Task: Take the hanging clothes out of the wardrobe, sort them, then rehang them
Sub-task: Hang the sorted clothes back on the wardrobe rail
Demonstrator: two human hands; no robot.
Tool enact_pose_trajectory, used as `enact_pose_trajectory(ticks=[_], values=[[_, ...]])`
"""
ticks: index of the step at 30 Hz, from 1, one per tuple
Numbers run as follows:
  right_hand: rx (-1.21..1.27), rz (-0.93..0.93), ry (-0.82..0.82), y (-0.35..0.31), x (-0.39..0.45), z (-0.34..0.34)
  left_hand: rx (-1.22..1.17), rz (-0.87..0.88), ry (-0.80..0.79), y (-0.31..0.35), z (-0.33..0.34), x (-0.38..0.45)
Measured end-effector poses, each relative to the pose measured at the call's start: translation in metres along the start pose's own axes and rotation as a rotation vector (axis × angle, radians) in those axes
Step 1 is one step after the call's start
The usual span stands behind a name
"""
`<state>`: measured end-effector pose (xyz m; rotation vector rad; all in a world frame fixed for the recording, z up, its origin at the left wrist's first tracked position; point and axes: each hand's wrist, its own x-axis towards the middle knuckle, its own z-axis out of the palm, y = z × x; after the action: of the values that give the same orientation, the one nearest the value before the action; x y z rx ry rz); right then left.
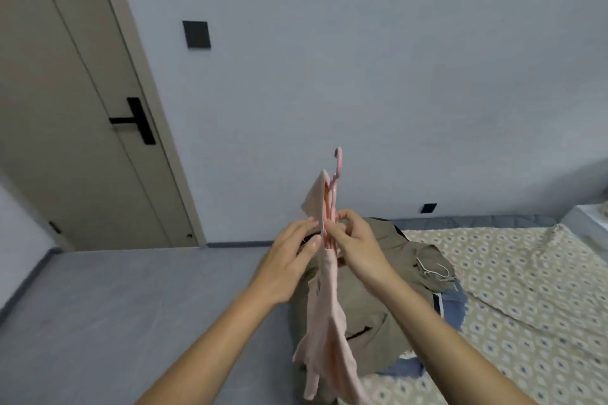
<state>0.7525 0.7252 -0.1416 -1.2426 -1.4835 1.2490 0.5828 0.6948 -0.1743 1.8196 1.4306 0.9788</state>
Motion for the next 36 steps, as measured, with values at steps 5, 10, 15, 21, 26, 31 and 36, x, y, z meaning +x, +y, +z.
enact_pose_trajectory(ticks=[5, 10, 15, 21, 26, 31, 36], values=[[0.017, 0.001, -0.054, -0.016, -0.058, 0.070, -0.077, -0.093, 0.021, 0.003, -0.020, -0.129], [0.020, 0.024, -0.124, -0.024, -0.121, 0.129, -0.072, -0.204, 0.148, 0.017, -0.031, -0.229], [-0.022, 0.064, -0.246, -0.033, -0.165, 0.176, 0.046, -0.285, 0.256, 0.020, -0.048, -0.293], [-0.152, 0.004, -0.370, -0.033, -0.188, 0.238, 0.120, -0.386, 0.407, 0.013, -0.072, -0.355], [-0.318, -0.252, -0.494, -0.030, -0.194, 0.290, 0.156, -0.527, 0.495, 0.006, -0.077, -0.410], [-0.418, -0.558, -0.648, -0.031, -0.217, 0.344, 0.190, -0.760, 0.644, 0.002, -0.079, -0.464], [-0.277, -0.687, -0.825, -0.045, -0.252, 0.406, 0.219, -0.882, 0.852, 0.010, -0.089, -0.494]])
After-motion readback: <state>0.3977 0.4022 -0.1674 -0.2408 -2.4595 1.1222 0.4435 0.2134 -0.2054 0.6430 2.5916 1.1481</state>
